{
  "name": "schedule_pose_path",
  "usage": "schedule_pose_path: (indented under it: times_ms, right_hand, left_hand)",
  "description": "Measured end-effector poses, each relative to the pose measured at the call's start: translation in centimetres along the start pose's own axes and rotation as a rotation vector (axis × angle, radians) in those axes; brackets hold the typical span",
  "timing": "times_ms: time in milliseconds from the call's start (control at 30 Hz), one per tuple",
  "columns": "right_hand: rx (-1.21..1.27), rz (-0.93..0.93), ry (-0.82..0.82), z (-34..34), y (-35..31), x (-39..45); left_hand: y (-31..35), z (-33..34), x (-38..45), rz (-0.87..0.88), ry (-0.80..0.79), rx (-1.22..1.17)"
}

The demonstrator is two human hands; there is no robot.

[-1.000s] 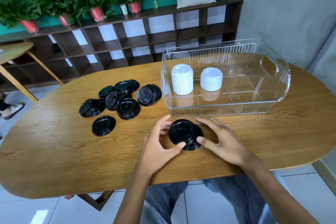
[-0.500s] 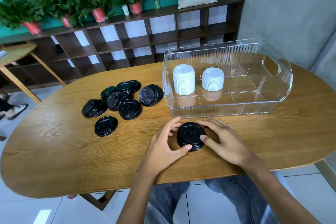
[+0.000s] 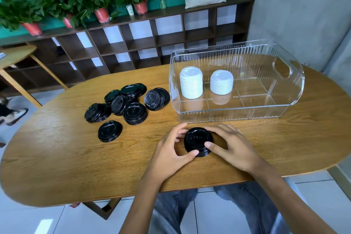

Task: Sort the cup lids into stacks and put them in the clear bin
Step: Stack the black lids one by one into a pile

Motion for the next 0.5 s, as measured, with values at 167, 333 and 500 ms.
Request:
schedule_pose_path:
  times_ms: [167, 333, 500]
  right_hand:
    - [0.001, 0.001, -0.006, 0.1, -0.1, 0.0]
    - [0.006, 0.012, -0.021, 0.0, -0.1, 0.0]
    - [0.004, 0.022, -0.037, 0.0, -0.1, 0.2]
  left_hand:
    - [-0.1, 0.0, -0.1, -0.01, -0.029, -0.018]
    - [0.4, -1.2, -0.4, -0.015, 0.084, -0.098]
    - [-3.2, -7.0, -0.5, -0.117, 0.592, 0.067]
Point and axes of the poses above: each hand's wrist, its own x-axis towards the middle knuckle, its own z-axis out of the palm, y = z × x, the point moved 1 cm from there along x, towards the middle knuckle, and after that the axes turned 3 degrees about x, right-handed, at the moved point
